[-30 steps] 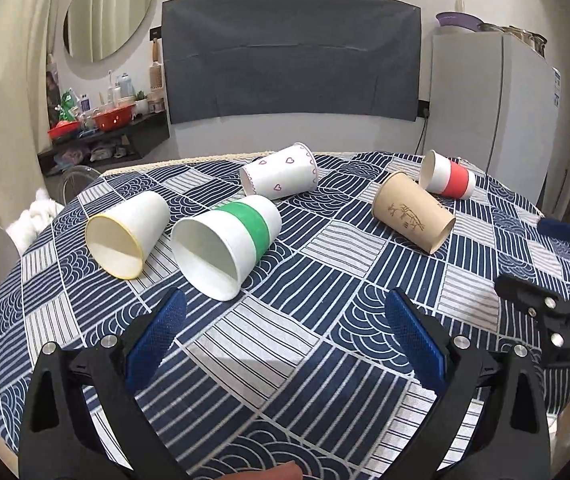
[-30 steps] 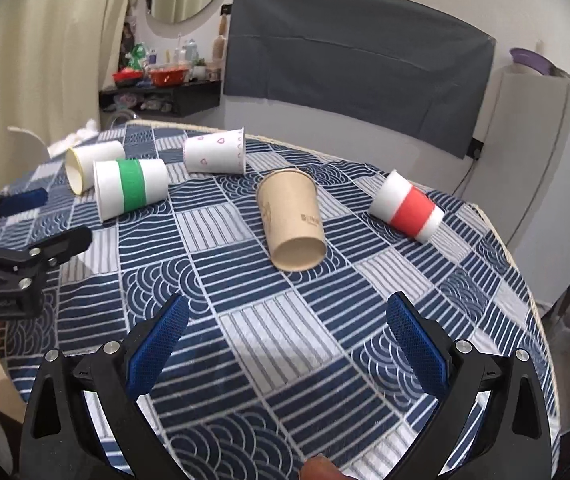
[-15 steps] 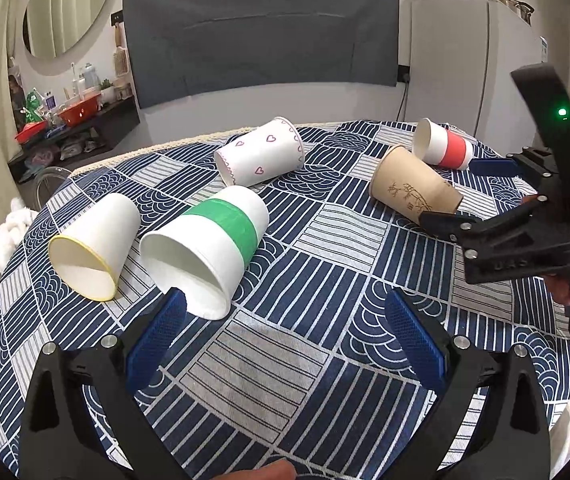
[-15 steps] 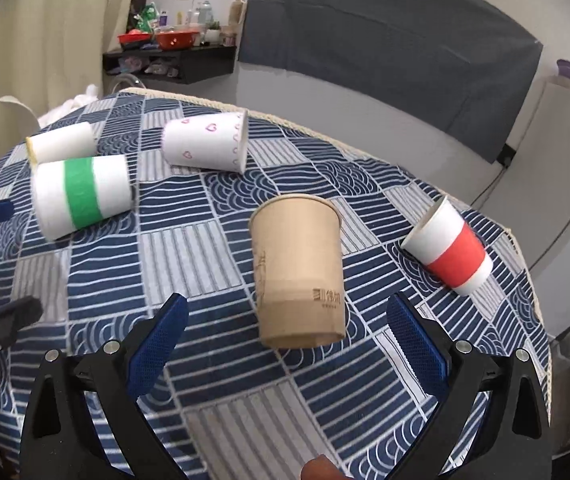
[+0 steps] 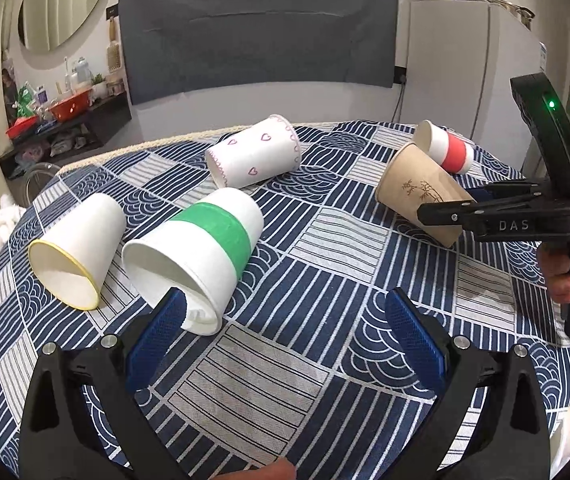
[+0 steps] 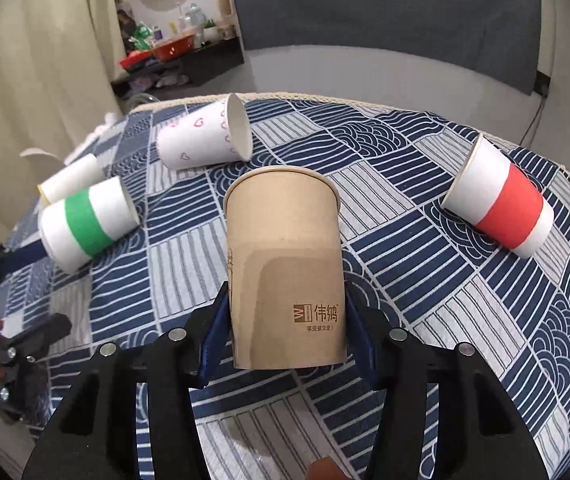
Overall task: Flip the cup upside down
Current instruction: 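Lift the brown cup with the right gripper toward the left gripper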
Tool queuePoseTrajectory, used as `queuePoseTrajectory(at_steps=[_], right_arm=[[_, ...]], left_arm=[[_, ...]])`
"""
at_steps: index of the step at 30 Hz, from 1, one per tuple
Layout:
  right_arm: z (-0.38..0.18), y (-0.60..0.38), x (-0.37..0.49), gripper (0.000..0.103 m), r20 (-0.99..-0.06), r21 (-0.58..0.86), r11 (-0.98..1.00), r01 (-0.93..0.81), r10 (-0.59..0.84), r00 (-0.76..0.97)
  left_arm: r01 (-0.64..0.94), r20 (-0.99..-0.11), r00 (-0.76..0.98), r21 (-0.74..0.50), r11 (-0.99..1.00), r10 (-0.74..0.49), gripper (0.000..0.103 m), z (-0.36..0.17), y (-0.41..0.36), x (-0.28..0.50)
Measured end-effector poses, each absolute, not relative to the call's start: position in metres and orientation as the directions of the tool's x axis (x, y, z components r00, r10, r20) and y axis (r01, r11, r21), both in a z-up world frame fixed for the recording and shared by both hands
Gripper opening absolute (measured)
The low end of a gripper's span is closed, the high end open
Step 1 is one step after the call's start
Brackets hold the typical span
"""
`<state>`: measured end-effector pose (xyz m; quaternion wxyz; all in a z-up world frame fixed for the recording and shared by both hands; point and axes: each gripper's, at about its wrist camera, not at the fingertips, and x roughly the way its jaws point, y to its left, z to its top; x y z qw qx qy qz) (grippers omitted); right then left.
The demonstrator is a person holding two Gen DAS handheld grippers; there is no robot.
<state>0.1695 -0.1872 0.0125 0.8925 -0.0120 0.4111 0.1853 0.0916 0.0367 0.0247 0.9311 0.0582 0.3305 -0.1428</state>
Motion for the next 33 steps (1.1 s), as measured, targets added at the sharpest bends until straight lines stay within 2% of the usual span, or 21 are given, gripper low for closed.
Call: queuePoseTrajectory(at_steps=[12, 24, 30, 31, 32, 33], right_arm=[[0.047, -0.170, 0.128, 0.050, -0.672, 0.138, 0.783, -0.607, 0.524, 0.524], [0.039, -0.112, 0.112, 0.051, -0.736, 0.082, 0.561, -0.824, 0.592, 0.329], [0.022, -0.099, 0.114, 0.054, -0.759, 0.105, 0.501, -0.859, 0.599, 0.256], [0.019, -0.098, 0.114, 0.063, -0.761, 0.108, 0.500, -0.859, 0.598, 0.253], [0.016, -0.098, 0.115, 0.082, -0.764, 0.112, 0.503, -0.857, 0.596, 0.249], [0.013, -0.100, 0.117, 0.090, -0.765, 0.123, 0.508, -0.853, 0.596, 0.245]], left_arm=[[0.406, -0.618, 0.732, 0.058, 0.912, -0.286, 0.097, 0.034, 0.037, 0.055], [0.451, -0.640, 0.717, 0.127, 0.883, -0.275, 0.097, 0.029, 0.050, 0.040], [0.483, -0.651, 0.703, 0.140, 0.864, -0.287, 0.097, 0.023, 0.053, 0.042], [0.488, -0.655, 0.698, 0.140, 0.861, -0.289, 0.097, 0.021, 0.053, 0.042], [0.492, -0.660, 0.693, 0.142, 0.859, -0.288, 0.097, 0.019, 0.053, 0.043], [0.497, -0.667, 0.687, 0.140, 0.857, -0.289, 0.097, 0.017, 0.053, 0.045]])
